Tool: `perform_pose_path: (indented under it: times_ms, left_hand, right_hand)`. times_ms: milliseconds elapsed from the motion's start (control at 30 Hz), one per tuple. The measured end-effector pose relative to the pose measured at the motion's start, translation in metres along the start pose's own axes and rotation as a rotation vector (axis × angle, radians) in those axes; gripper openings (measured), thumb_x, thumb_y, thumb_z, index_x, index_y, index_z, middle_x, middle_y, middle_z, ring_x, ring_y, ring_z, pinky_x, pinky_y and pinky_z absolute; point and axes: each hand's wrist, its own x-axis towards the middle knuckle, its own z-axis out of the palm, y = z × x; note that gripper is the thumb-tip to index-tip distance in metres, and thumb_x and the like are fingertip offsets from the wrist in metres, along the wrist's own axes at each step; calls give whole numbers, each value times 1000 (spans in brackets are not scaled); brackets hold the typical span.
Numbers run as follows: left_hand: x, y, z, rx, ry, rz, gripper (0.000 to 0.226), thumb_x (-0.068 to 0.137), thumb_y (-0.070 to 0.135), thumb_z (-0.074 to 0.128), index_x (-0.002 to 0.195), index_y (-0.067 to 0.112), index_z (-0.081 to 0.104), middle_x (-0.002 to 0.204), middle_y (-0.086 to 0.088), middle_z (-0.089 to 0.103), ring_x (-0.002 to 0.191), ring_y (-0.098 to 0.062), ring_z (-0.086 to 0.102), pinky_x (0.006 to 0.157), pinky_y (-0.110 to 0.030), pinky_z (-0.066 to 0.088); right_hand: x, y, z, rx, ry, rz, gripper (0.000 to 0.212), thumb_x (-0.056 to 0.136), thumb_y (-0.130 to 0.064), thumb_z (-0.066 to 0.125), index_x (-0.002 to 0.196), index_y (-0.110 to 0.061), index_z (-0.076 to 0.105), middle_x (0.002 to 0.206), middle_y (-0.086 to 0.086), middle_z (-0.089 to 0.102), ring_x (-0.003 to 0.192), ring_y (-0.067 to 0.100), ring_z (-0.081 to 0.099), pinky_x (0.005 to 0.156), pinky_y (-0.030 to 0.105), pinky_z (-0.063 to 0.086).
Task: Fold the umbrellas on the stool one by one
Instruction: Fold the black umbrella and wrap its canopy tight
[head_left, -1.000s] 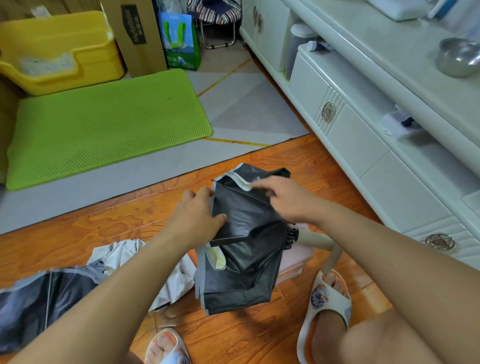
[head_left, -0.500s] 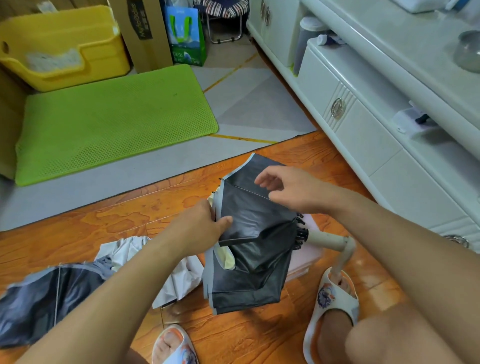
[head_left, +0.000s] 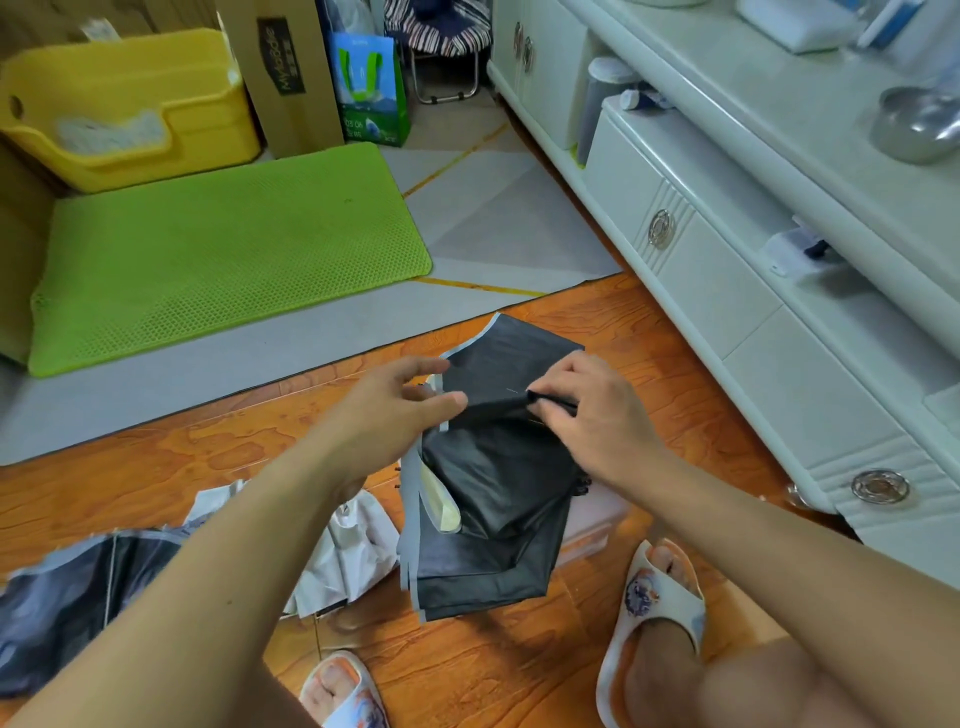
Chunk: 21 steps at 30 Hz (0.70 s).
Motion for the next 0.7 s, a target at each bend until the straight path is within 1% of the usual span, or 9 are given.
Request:
perform_pose_path:
  times_ms: [100,200,267,300,400,467,567,633,700]
  left_hand:
    - [5,1,7,-112,98,118,21,94,10,69,106,27,73,79,-4,65,75,-17,57,76,-30,44]
    - [13,1,9,-231,165,123,21,96,1,62,96,17,75,87,-15,63,82,-23,57,78,-33,47]
    - [17,-1,8,-285,181,100,23,96,-3,59,92,15,73,91,-16,64,85,-25,58,82,-38,47]
    - [19,-2,8,-301,182,90,24,96,-4,57,90,14,72,90,-16,63,84,-25,57,82,-38,46]
    - [19,-1,13,-343,177,78,27,92,-7,55,83,14,69,82,-13,59,77,-25,52,72,-35,43]
    - [16,3,17,-398,152,80,27,88,-7,53,79,15,67,80,-13,58,71,-25,48,65,-35,38]
    - [12,7,20,-482,122,83,31,89,-13,45,78,11,62,79,-13,58,65,-22,51,63,-33,39]
    - [9,10,21,-511,100,84,31,89,-14,42,80,10,60,74,-8,61,61,-18,54,60,-30,42]
    - [6,11,21,-502,87,83,30,89,-14,42,82,10,59,71,-3,62,58,-15,54,56,-27,42]
  right_hand:
    - [0,-8,-4,40,11,22,26,89,-18,74,112,-28,69,96,-12,58,92,6,54,80,14,40]
    - [-4,-9,-14,145,91,210,24,88,-2,60,96,-25,63,87,-9,63,80,9,59,69,25,48]
    - [-5,-6,-19,123,11,297,30,88,0,53,88,-27,66,85,-10,66,77,8,59,66,26,45]
    - [-6,-5,-19,101,-62,310,32,90,-2,51,90,-29,69,90,-13,68,81,5,61,69,24,47]
    - [-10,-5,-15,56,-223,291,32,97,-11,52,112,-32,70,112,-15,69,104,4,62,92,25,51]
    - [-11,-7,-13,25,-236,250,33,97,-15,55,125,-29,65,120,-12,63,110,5,58,97,26,48]
    - [-9,-11,-18,-6,-222,183,31,95,-18,59,124,-28,63,116,-13,59,104,5,56,89,22,44]
    - [-8,-13,-22,9,-295,185,22,95,-21,60,114,-28,67,105,-14,65,96,4,60,81,22,46]
    - [-9,-16,-23,-11,-361,154,20,94,-23,60,111,-28,70,98,-15,66,91,3,61,79,24,48]
